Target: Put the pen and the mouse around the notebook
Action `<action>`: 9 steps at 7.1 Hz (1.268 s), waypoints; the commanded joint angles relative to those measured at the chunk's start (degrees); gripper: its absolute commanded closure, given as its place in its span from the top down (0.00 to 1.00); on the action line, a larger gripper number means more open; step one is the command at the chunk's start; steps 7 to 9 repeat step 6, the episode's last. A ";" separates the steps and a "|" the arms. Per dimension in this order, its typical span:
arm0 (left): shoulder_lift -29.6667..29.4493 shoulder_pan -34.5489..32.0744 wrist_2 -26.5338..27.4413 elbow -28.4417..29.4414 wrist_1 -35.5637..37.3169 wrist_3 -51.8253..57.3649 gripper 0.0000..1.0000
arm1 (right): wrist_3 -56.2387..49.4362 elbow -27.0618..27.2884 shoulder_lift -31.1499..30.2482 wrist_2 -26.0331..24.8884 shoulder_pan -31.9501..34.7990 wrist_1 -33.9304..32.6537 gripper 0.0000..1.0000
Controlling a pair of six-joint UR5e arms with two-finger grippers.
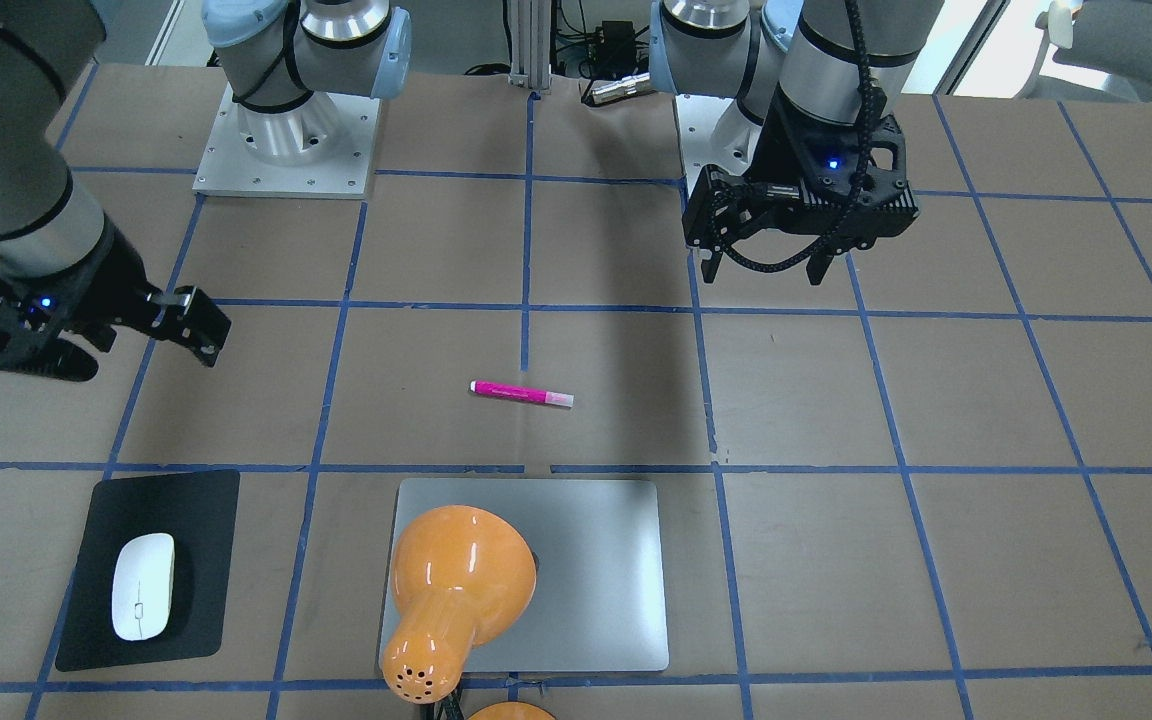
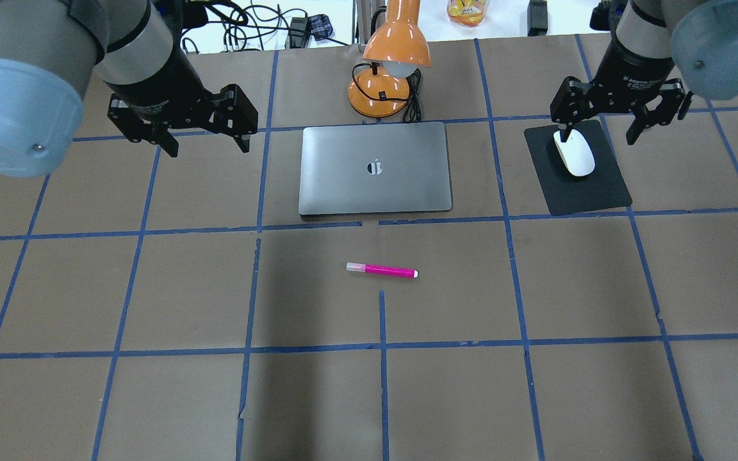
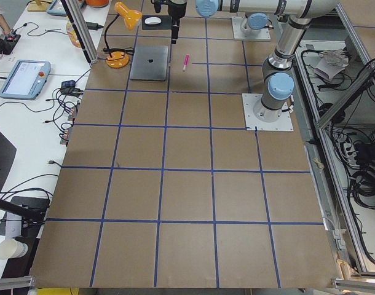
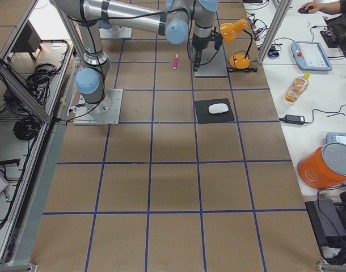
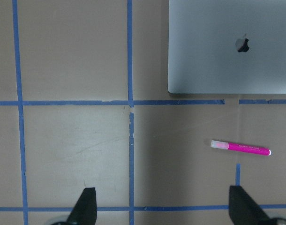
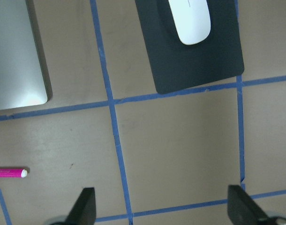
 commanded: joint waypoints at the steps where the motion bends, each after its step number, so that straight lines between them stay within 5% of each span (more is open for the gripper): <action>1: 0.29 0.02 0.02 -0.41 -0.71 -1.89 1.00 | 0.31 3.72 -5.43 -0.18 0.46 0.85 1.00; 9: 0.73 0.02 -0.16 -0.32 -4.86 -2.96 1.00 | -0.04 2.24 -5.53 0.08 0.46 0.77 1.00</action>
